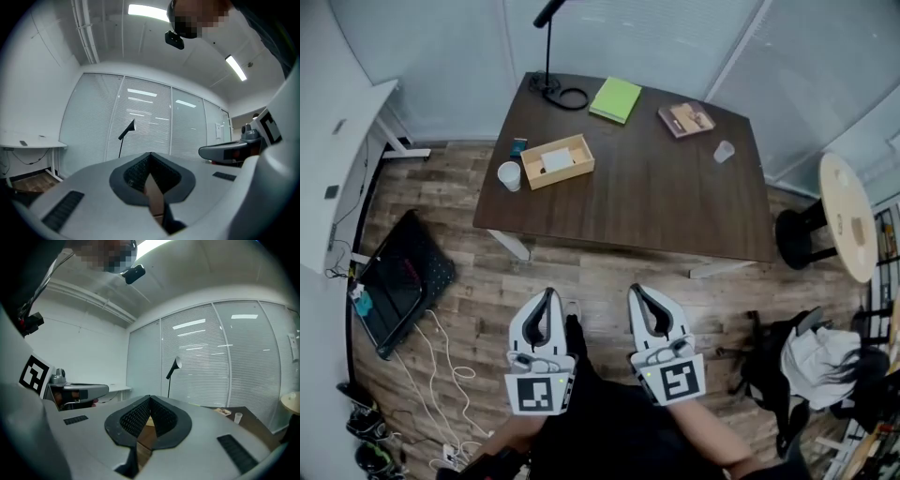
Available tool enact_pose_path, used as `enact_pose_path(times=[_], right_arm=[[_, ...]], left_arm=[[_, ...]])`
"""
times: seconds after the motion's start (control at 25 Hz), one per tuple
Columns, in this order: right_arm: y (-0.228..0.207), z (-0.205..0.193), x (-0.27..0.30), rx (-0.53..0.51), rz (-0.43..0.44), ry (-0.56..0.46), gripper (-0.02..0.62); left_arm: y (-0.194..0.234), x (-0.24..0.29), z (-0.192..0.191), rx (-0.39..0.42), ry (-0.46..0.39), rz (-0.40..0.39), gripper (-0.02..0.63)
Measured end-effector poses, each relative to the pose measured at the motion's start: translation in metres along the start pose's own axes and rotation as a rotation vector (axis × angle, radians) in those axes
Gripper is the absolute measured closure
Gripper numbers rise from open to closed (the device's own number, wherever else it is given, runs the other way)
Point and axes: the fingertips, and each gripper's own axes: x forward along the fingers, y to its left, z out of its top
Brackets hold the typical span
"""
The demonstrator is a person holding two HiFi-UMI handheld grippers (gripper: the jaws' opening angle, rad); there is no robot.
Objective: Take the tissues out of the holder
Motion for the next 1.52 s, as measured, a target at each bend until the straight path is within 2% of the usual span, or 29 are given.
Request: enact_pose_path(times=[0.32, 0.56, 0.76, 0.92, 1.24, 1.52], right_arm=[[0.003, 0.018, 0.088, -0.087, 0.008, 0.018, 0.584], [0.009, 0.019, 0.122, -0.122, 0.025, 0.039, 0.584], [0.005, 0.020, 0.135, -0.194, 0.026, 0.064, 0.584], [0.008, 0.023, 0.148, -0.186, 0.036, 0.041, 0.584], [0.000, 0.020, 0.177, -0.121, 0.050, 0.044, 0.584], [-0.011, 0.032, 0.182, -0.142, 0.035, 0.005, 0.584]], left_arm=[[0.058, 0.067, 0.011, -0.029, 0.009, -0.016, 0.607], [0.069, 0.100, 0.009, -0.043, 0.020, -0.053, 0.607], [0.066, 0.121, 0.010, -0.070, 0.004, -0.071, 0.607], [0.073, 0.129, 0.007, -0.080, 0.027, -0.076, 0.607], [0.082, 0.148, 0.011, -0.076, 0.011, -0.065, 0.607], [0.072, 0.167, 0.020, -0.050, 0.001, -0.103, 0.607]])
